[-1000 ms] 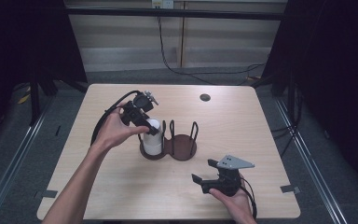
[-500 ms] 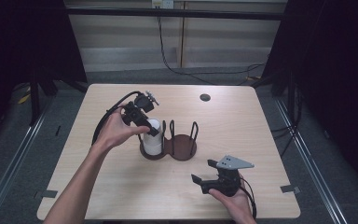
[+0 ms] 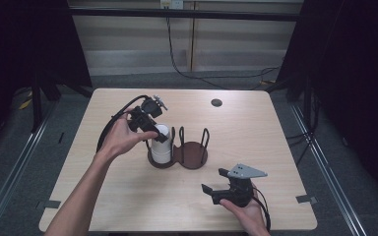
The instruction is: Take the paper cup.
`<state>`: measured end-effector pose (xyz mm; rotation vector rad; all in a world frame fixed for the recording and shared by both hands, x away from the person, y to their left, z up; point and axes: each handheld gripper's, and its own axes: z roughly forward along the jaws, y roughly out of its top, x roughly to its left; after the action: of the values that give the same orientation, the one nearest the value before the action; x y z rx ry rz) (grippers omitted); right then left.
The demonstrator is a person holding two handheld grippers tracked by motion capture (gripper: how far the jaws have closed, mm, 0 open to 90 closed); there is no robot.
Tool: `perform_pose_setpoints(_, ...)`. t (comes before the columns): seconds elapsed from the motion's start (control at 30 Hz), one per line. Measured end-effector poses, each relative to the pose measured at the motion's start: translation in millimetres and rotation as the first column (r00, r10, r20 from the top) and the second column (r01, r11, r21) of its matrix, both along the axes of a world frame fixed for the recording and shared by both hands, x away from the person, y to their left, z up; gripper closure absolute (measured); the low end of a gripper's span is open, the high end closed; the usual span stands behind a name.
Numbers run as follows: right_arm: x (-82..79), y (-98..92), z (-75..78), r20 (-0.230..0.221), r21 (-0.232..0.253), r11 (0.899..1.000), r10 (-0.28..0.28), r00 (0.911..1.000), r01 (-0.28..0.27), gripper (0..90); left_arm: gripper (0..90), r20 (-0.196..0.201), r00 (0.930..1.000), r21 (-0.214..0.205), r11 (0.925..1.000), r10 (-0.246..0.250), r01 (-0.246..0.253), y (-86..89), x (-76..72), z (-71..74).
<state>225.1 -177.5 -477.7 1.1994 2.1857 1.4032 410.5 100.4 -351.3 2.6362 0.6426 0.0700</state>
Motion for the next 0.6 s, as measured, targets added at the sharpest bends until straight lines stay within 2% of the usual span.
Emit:
perform_pose_setpoints(0.3, 0.2, -0.3, 0.2, 0.002, -0.001, 1.0, -0.001, 1.0, 0.001, 14.1, 35.7, -0.009, 1.0, -0.027, 0.9996, 0.004, -0.005, 5.2, 2.2, 2.6)
perform_pose_setpoints(0.6, 0.2, 0.8, 0.1, 0.003, -0.002, 1.0, 0.003, 1.0, -0.003, 14.2, 36.0, -0.023, 0.9997, -0.032, 0.9995, 0.008, -0.008, 7.7, 2.0, 8.4)
